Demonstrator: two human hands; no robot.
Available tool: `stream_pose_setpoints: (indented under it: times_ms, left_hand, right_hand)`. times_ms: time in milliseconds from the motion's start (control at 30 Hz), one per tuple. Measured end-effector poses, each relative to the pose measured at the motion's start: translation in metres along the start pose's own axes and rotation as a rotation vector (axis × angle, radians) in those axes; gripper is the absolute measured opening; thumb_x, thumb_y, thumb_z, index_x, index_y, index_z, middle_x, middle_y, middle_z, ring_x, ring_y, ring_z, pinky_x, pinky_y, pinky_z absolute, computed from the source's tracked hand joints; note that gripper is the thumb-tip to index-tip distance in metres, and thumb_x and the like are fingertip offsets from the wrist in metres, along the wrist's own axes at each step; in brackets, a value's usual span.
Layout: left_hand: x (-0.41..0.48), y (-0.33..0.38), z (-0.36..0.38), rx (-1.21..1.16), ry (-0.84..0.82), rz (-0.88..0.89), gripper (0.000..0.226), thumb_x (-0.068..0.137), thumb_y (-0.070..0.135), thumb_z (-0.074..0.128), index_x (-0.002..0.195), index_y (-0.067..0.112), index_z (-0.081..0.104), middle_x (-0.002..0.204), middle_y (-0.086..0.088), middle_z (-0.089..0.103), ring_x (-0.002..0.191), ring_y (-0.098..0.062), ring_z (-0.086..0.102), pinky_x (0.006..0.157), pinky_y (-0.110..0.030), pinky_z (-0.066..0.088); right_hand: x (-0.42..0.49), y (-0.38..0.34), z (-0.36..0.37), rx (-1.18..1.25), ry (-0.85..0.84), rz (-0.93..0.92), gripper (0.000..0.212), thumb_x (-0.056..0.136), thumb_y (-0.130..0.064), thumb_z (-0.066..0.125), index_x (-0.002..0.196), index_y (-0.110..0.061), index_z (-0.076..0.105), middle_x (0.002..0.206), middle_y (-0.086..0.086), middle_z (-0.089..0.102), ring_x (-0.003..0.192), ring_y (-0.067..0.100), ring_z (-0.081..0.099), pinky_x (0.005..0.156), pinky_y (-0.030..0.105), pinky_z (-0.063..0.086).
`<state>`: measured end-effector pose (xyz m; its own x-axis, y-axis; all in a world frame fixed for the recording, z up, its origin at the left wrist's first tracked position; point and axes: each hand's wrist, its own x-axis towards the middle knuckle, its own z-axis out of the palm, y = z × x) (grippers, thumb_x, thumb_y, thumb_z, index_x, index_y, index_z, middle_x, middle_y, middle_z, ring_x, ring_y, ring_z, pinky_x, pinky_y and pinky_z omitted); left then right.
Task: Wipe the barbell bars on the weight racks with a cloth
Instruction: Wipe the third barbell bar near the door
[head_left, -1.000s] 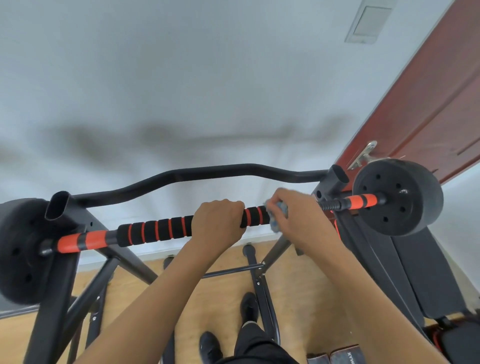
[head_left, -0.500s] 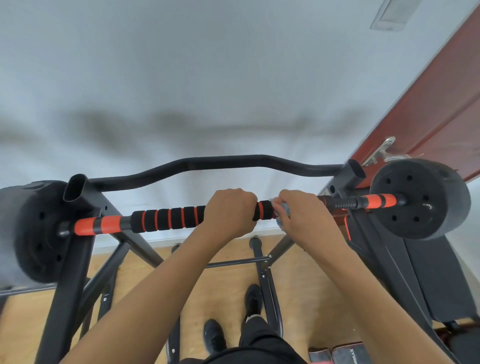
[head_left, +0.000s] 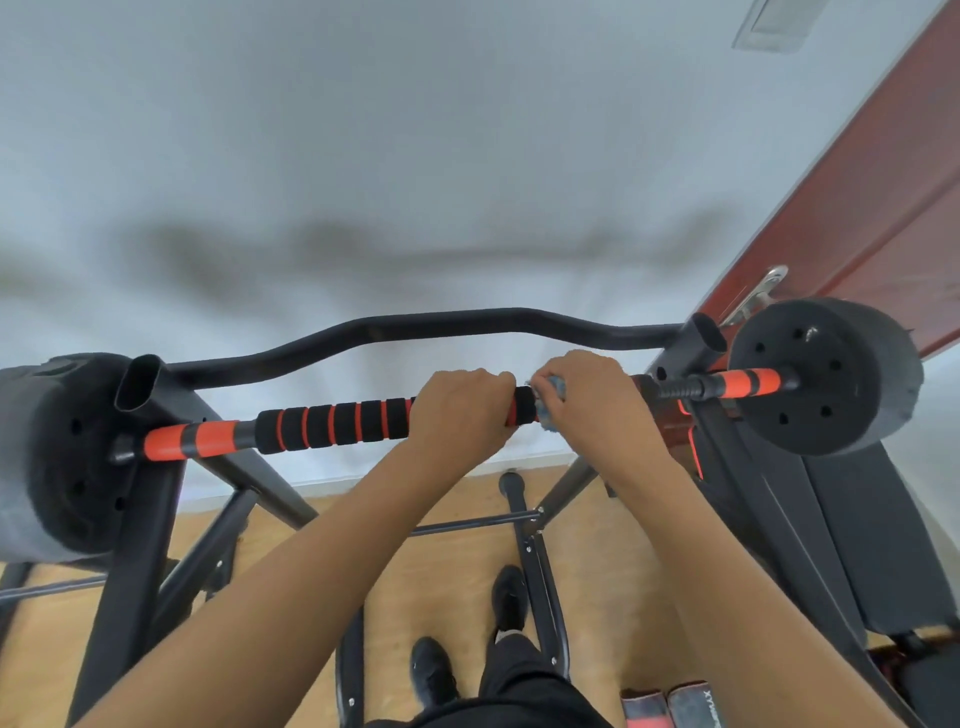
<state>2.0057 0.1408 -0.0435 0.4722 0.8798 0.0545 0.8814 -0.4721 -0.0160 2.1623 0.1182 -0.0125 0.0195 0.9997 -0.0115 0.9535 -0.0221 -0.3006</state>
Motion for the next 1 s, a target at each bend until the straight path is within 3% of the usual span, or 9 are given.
stream_pose_setpoints:
  times_ms: [167,333,433,500,600,700,800,900,1000]
  left_hand:
    - [0.029,-0.012,-0.012,-0.267,-0.438,-0.003,0.045,0.088,0.065,0.071,0.092,0.022,0.058,0.074,0.002,0.063,0.064,-0.016,0.060,0.062,-0.030,0.046]
    - [0.050,-0.034,-0.027,-0.718,-0.859,-0.035,0.049,0.083,0.056,0.082,0.103,0.013,0.070,0.073,-0.003,0.069,0.058,-0.017,0.062,0.062,-0.030,0.057]
    - [0.045,-0.036,-0.027,-0.771,-0.703,0.002,0.054,0.077,0.064,0.083,0.099,0.015,0.072,0.078,0.002,0.076,0.064,-0.015,0.072,0.069,-0.031,0.061]
    - [0.034,-0.029,-0.025,-0.564,-0.449,0.010,0.053,0.077,0.069,0.080,0.097,0.021,0.067,0.079,0.005,0.070,0.068,-0.012,0.070,0.067,-0.029,0.056]
    - [0.011,-0.006,-0.012,-0.089,-0.155,0.046,0.046,0.090,0.064,0.069,0.108,0.024,0.055,0.082,0.008,0.056,0.074,-0.015,0.056,0.068,-0.030,0.043]
    - [0.005,0.003,0.001,0.005,-0.009,0.027,0.030,0.101,0.049,0.059,0.107,0.020,0.057,0.070,0.007,0.046,0.066,-0.016,0.054,0.065,-0.029,0.041]
    - [0.015,-0.002,0.002,-0.024,-0.037,0.005,0.020,0.101,0.040,0.060,0.094,0.022,0.064,0.063,0.006,0.047,0.061,-0.014,0.056,0.063,-0.027,0.045]
    - [0.022,-0.004,-0.001,-0.143,-0.175,-0.023,0.022,0.099,0.042,0.064,0.091,0.022,0.066,0.067,0.004,0.059,0.061,-0.014,0.061,0.067,-0.029,0.056]
    - [0.034,-0.008,-0.006,-0.248,-0.357,-0.041,0.027,0.093,0.049,0.071,0.089,0.024,0.064,0.071,0.004,0.064,0.064,-0.014,0.062,0.061,-0.027,0.048]
  right_hand:
    - [-0.025,0.006,0.003,0.046,0.138,-0.104,0.023,0.103,-0.028,0.054,0.101,-0.013,0.072,0.081,0.006,0.060,0.074,0.026,0.060,0.069,0.045,0.054]
    - [-0.040,0.007,0.005,0.118,0.163,-0.091,0.027,0.101,-0.023,0.060,0.126,-0.021,0.070,0.078,0.001,0.056,0.069,0.018,0.054,0.064,0.039,0.053]
    - [-0.042,0.011,0.002,0.226,0.183,-0.061,0.023,0.101,-0.029,0.061,0.118,-0.021,0.074,0.080,0.001,0.062,0.070,0.018,0.061,0.070,0.041,0.057]
    - [-0.039,0.012,-0.005,0.272,0.240,-0.063,0.019,0.101,-0.031,0.062,0.107,-0.020,0.076,0.080,0.000,0.066,0.072,0.018,0.065,0.073,0.041,0.058]
    - [-0.023,0.007,-0.013,0.286,0.253,-0.049,0.023,0.101,-0.034,0.060,0.110,-0.020,0.076,0.088,0.002,0.069,0.082,0.017,0.065,0.084,0.032,0.054]
    - [-0.003,0.000,-0.003,0.083,0.101,-0.051,0.029,0.105,-0.036,0.049,0.105,-0.020,0.074,0.097,0.004,0.066,0.092,0.021,0.063,0.081,0.030,0.046]
    - [-0.006,-0.002,0.009,-0.047,0.100,-0.073,0.032,0.106,-0.034,0.043,0.098,-0.018,0.070,0.089,0.000,0.053,0.080,0.020,0.057,0.066,0.030,0.038]
    - [-0.019,0.001,0.010,-0.018,0.143,-0.154,0.025,0.104,-0.025,0.050,0.109,-0.011,0.070,0.083,0.000,0.051,0.070,0.018,0.051,0.059,0.029,0.040]
    - [-0.028,0.001,0.011,0.022,0.160,-0.204,0.022,0.099,-0.016,0.059,0.118,-0.009,0.068,0.078,0.001,0.053,0.065,0.021,0.054,0.055,0.033,0.047]
